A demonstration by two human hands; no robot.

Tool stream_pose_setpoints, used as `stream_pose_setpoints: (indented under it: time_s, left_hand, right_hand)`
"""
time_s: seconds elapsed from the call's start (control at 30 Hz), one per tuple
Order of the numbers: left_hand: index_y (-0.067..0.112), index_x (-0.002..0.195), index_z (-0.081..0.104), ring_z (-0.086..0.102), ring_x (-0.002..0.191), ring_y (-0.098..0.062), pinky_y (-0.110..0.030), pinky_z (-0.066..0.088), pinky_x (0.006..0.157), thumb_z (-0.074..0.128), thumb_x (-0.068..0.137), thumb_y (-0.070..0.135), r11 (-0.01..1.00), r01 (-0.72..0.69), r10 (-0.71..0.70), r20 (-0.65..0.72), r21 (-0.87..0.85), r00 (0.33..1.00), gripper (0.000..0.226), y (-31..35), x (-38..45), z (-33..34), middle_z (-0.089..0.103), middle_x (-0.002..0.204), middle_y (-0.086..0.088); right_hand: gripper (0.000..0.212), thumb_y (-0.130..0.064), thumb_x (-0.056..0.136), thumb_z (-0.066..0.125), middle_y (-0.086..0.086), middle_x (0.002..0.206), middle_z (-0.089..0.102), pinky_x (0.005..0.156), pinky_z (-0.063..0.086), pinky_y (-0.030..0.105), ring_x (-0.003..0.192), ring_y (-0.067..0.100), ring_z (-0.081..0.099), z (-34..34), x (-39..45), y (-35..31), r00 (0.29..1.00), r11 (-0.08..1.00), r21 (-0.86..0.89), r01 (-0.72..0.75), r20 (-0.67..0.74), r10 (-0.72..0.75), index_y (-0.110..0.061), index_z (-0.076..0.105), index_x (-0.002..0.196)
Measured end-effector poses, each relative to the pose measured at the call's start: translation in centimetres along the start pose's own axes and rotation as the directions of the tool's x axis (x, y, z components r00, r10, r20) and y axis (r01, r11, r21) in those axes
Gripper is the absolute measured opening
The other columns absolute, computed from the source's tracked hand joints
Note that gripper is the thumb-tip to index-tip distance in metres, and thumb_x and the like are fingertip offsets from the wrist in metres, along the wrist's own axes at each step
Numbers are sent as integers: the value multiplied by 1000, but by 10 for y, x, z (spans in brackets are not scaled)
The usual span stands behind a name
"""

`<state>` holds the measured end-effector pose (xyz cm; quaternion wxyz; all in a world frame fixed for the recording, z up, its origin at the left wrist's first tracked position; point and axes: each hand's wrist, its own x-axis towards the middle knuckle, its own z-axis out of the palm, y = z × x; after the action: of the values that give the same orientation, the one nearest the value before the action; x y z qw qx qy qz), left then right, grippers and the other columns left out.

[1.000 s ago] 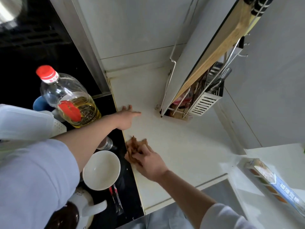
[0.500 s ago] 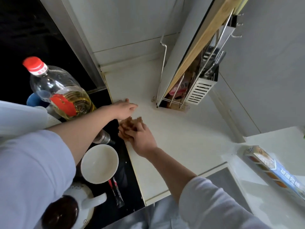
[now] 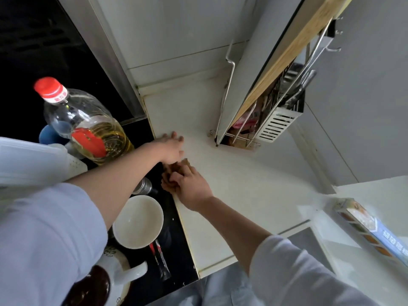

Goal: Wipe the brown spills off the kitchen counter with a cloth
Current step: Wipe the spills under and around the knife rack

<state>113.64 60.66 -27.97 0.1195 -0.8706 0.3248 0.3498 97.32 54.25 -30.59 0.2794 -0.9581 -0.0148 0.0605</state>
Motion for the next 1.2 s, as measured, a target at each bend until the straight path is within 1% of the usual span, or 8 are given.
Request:
stream_pose_setpoints:
  time_s: [0.27, 0.37, 0.47, 0.57, 0.67, 0.83, 0.97, 1.2]
  left_hand:
    - [-2, 155, 4, 15, 145, -50, -50, 24, 115, 34, 101, 57, 995, 96, -97, 14, 37, 995, 86, 30, -4, -6, -1, 161, -30]
    - [-1, 154, -5, 6, 146, -51, -52, 17, 118, 35, 99, 60, 992, 127, -127, -3, -6, 992, 92, 30, -5, 5, -9, 160, -30]
    - [0, 154, -11, -1, 147, -52, -52, 11, 119, 37, 98, 61, 992, 128, -128, -5, -5, 992, 96, 30, -5, 14, -14, 160, -29]
    - [0, 154, -11, -2, 147, -52, -52, 9, 121, 38, 97, 62, 991, 134, -134, 6, -1, 991, 98, 32, -5, 17, -14, 160, -29]
    - [8, 157, -2, 2, 148, -47, -51, 18, 120, 42, 92, 67, 991, 129, -130, -47, -24, 990, 98, 29, -9, 14, -6, 163, -22]
    - [22, 158, -5, 6, 153, -29, -43, 20, 121, 54, 87, 68, 940, -18, -55, -205, -340, 977, 103, 63, -37, 14, 0, 166, -9]
    - [21, 158, 3, 32, 145, -26, -38, 36, 111, 70, 77, 65, 695, -170, -204, -418, -699, 885, 114, 107, -56, -1, 21, 162, -7]
    - [26, 154, 12, 39, 139, -17, -39, 46, 105, 77, 69, 64, 593, -436, -382, -713, -677, 588, 114, 138, -81, -48, 31, 154, 0]
  right_hand:
    - [19, -37, 77, 57, -4, 95, 54, 76, 52, 31, 89, 16, 51, -13, -172, 55, 922, 967, 74, 242, 294, -253, -31, 69, 91]
    - [32, -35, 77, 60, -2, 117, 54, 79, 51, 33, 104, 24, 53, -44, -145, 107, 978, 980, 8, -201, 49, 200, -36, 67, 108]
    - [34, -34, 86, 64, 3, 130, 48, 83, 49, 34, 117, 31, 51, -53, -116, 109, 756, 790, 153, -594, -229, 613, -38, 63, 120]
    - [33, -48, 90, 54, 2, 131, 46, 85, 51, 39, 125, 27, 43, -18, -121, 49, 960, 959, 48, -278, -2, 279, -41, 61, 122]
    - [41, -54, 89, 41, 1, 123, 49, 87, 50, 37, 118, 25, 47, -12, -153, 42, 984, 1000, 15, 3, 179, -6, -43, 60, 124]
    - [35, -41, 95, 54, 5, 133, 47, 85, 49, 37, 119, 31, 48, -70, -141, 117, 756, 771, 73, -632, -156, 635, -42, 57, 130]
    - [35, -42, 95, 50, 5, 123, 65, 85, 50, 34, 108, 31, 61, -105, -107, 112, 875, 864, 142, -484, 68, 479, -36, 58, 129]
    - [87, -59, 86, 63, -6, 139, 52, 95, 46, 28, 117, 9, 55, -214, -62, 125, 905, 833, 460, -307, -130, 405, -31, 16, 153]
